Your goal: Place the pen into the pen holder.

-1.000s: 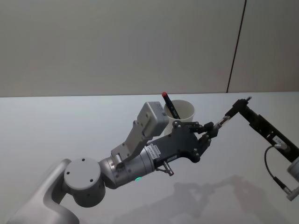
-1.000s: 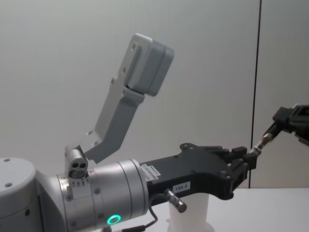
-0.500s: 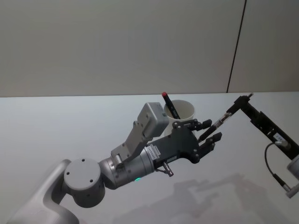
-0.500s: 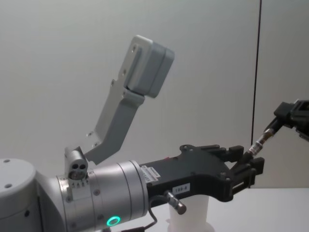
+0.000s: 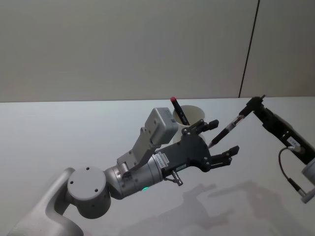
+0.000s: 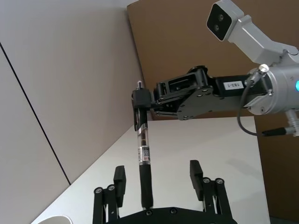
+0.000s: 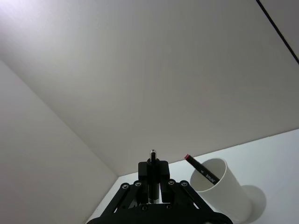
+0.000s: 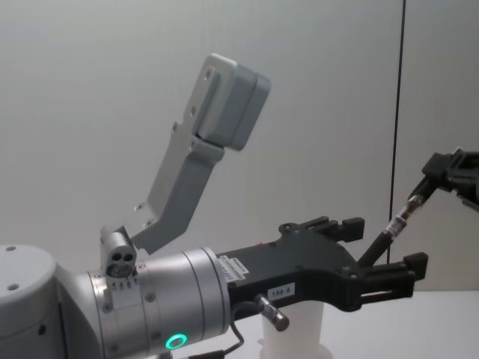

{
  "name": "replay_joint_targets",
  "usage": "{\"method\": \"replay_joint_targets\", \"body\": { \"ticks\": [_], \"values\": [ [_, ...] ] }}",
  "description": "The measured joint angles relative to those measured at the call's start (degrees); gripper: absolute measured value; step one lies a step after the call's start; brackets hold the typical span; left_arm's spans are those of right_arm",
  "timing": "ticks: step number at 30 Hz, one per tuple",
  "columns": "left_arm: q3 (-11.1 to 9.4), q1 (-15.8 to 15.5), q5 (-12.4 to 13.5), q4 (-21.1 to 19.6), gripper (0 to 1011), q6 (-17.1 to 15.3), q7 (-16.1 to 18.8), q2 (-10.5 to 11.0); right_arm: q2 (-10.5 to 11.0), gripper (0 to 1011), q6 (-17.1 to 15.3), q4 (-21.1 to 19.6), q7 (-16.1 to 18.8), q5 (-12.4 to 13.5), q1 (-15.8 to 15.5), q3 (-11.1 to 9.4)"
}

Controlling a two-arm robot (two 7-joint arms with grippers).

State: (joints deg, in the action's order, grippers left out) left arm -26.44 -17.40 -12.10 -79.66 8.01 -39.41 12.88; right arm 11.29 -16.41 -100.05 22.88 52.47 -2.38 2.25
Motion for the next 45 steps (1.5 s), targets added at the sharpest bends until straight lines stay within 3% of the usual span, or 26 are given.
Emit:
{"method": "replay_joint_targets", "body": {
  "ticks": [7,18,39,45],
  "values": [
    [0.0,0.0,-0.02,-0.01,1002,0.01,0.0,0.0,0.79,131,2.51,3.12,1.85,-3.66,2.93,0.28],
    [0.0,0.0,-0.03,-0.02,1000,0.01,0.01,0.0,1.76,131,6.47,10.33,5.83,-8.95,9.54,0.5],
    [0.0,0.0,-0.02,-0.02,999,0.01,0.02,0.0,1.15,131,10.71,25.52,16.08,-14.52,21.93,2.55],
    [0.0,0.0,-0.02,-0.02,1000,0.01,0.02,0.0,0.42,131,11.76,31.95,20.45,-15.91,26.47,3.57]
  ]
}}
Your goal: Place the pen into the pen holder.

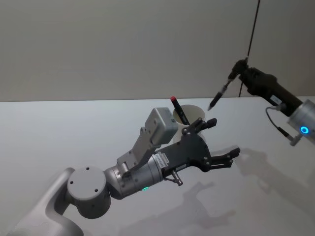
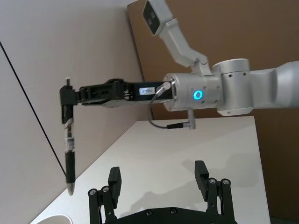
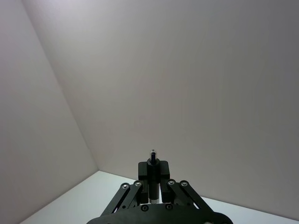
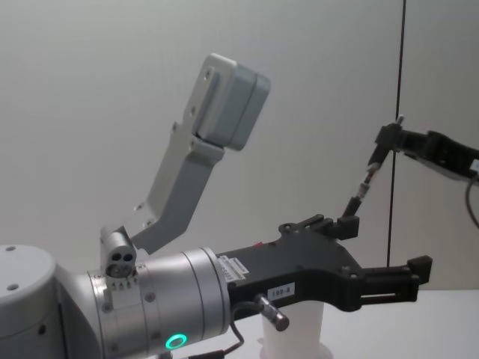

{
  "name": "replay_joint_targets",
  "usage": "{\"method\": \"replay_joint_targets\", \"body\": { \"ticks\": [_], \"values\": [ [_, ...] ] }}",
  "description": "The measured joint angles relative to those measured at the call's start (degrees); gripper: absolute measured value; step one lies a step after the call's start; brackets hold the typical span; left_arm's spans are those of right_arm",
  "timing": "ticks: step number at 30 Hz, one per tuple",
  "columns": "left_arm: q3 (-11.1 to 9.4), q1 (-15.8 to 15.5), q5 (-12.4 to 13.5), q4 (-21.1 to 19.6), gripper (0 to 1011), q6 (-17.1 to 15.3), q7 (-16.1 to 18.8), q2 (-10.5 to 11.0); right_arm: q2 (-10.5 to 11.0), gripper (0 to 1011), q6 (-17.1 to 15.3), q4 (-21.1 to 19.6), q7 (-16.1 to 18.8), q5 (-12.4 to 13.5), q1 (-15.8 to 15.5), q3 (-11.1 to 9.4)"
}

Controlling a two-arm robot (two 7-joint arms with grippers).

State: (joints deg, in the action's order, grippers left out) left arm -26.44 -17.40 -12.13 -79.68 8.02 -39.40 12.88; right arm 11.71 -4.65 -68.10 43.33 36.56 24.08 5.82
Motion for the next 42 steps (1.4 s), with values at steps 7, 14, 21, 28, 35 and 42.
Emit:
{"method": "replay_joint_targets", "body": {
  "ticks": [7,14,21,28,35,42],
  "values": [
    [0.0,0.0,0.0,0.0,1000,0.0,0.0,0.0,-0.84,131,0.85,7.23,3.98,-1.39,4.77,1.09],
    [0.0,0.0,0.0,0.0,999,0.0,0.0,0.0,-1.69,131,2.17,13.75,6.79,-2.95,8.84,2.18],
    [0.0,0.0,0.0,0.0,1000,0.0,0.0,0.0,-2.53,131,3.88,19.31,8.35,-4.17,12.05,3.28],
    [0.0,0.0,0.0,0.0,1000,0.0,0.0,0.0,-3.3,131,6.66,23.99,9.14,-5.82,14.47,4.57],
    [0.0,0.0,0.0,0.0,1000,0.0,0.0,0.0,-3.88,131,9.0,26.85,9.21,-7.0,15.7,5.62],
    [0.0,0.0,0.0,0.0,1000,0.0,0.0,0.0,-4.41,132,11.35,29.46,8.77,-8.24,16.62,6.77]
  ]
}}
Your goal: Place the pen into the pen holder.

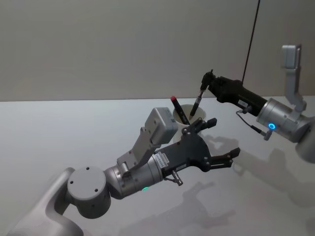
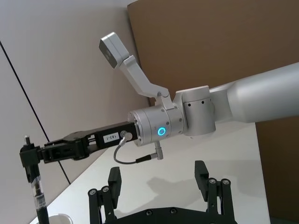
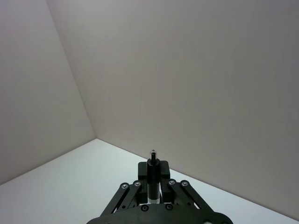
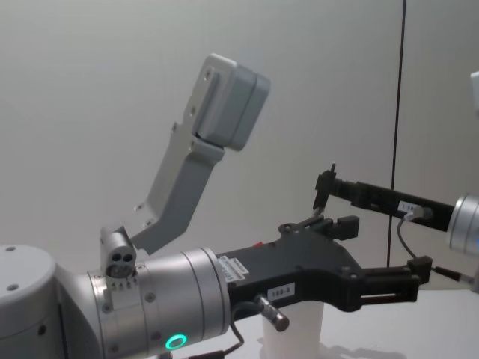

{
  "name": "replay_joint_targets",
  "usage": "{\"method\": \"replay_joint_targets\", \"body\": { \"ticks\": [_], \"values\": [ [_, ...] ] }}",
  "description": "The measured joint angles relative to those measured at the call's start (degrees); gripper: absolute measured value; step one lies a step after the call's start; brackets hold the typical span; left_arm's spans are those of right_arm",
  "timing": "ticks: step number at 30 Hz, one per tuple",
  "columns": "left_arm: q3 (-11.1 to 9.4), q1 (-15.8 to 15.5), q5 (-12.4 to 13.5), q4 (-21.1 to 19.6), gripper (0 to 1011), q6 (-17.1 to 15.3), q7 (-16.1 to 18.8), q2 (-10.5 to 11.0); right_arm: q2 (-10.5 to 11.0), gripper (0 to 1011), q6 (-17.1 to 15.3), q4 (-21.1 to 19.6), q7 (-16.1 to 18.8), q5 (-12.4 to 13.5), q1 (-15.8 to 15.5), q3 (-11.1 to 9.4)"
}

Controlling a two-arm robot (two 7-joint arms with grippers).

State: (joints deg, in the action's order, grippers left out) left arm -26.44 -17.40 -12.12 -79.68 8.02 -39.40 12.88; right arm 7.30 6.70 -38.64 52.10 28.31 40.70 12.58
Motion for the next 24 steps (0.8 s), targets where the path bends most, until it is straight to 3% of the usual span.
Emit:
{"method": "replay_joint_targets", "body": {
  "ticks": [2,5,12,14,16,19,22,24],
  "values": [
    [0.0,0.0,0.0,0.0,999,0.0,0.0,0.0,-0.11,145,0.34,0.47,-0.13,-0.16,0.17,0.23],
    [0.0,0.0,0.0,0.0,1000,0.0,0.0,0.0,-0.33,272,1.19,1.41,-0.6,-0.56,0.47,0.68],
    [0.0,0.0,0.0,0.0,1000,0.0,0.0,0.0,-0.64,442,2.13,2.77,-1.58,-0.99,0.88,1.24],
    [0.0,0.0,0.0,0.0,1000,0.0,0.0,0.0,-0.72,550,2.31,3.15,-1.86,-1.04,0.99,1.35],
    [0.0,0.0,0.0,0.0,1000,0.0,0.0,0.0,-0.74,570,2.37,3.25,-1.96,-1.06,1.04,1.38],
    [0.0,0.0,0.0,0.0,1000,0.0,0.0,0.0,-0.82,710,2.57,3.68,-2.28,-1.13,1.17,1.52],
    [0.0,0.0,0.0,0.0,1000,0.0,0.0,0.0,-0.86,769,2.68,3.89,-2.45,-1.16,1.24,1.58],
    [0.0,0.0,0.0,0.0,1000,0.0,0.0,0.0,-0.91,862,2.81,4.12,-2.62,-1.18,1.29,1.67]
  ]
}}
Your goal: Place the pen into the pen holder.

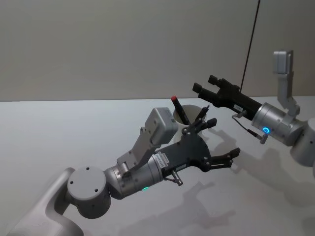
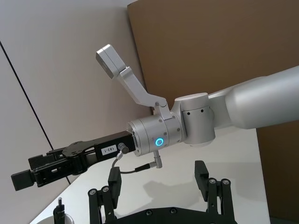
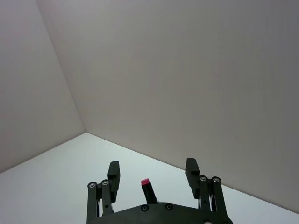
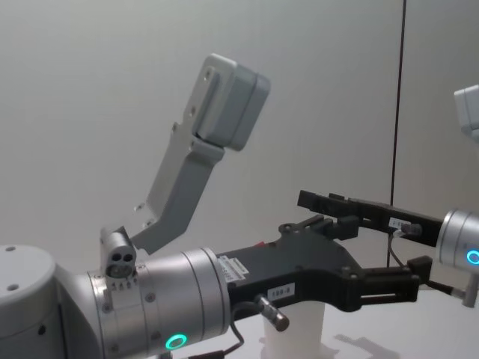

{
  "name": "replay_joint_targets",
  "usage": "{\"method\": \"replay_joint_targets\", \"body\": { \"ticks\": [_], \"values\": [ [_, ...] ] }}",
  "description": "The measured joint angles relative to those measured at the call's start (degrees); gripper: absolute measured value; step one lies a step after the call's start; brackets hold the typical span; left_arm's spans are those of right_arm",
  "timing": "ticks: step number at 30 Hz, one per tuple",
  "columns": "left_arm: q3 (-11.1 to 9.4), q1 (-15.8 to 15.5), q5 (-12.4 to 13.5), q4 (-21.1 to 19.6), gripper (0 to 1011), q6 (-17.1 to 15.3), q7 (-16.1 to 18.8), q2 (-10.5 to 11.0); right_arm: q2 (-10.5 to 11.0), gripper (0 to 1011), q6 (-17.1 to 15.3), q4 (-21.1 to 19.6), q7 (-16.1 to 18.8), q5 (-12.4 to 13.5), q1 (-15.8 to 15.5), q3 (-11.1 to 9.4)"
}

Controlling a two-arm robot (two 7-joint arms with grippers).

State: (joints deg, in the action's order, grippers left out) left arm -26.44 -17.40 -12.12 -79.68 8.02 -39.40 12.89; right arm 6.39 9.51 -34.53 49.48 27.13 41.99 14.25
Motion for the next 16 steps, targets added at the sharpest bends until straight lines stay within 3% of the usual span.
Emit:
{"method": "replay_joint_targets", "body": {
  "ticks": [7,16],
  "values": [
    [0.0,0.0,0.0,0.0,1000,0.0,0.0,0.0,-0.05,1001,0.18,0.33,-0.27,-0.05,0.12,0.11],
    [0.0,0.0,0.0,0.0,999,0.0,0.0,0.0,-0.09,1001,0.29,0.53,-0.43,-0.09,0.17,0.17]
  ]
}}
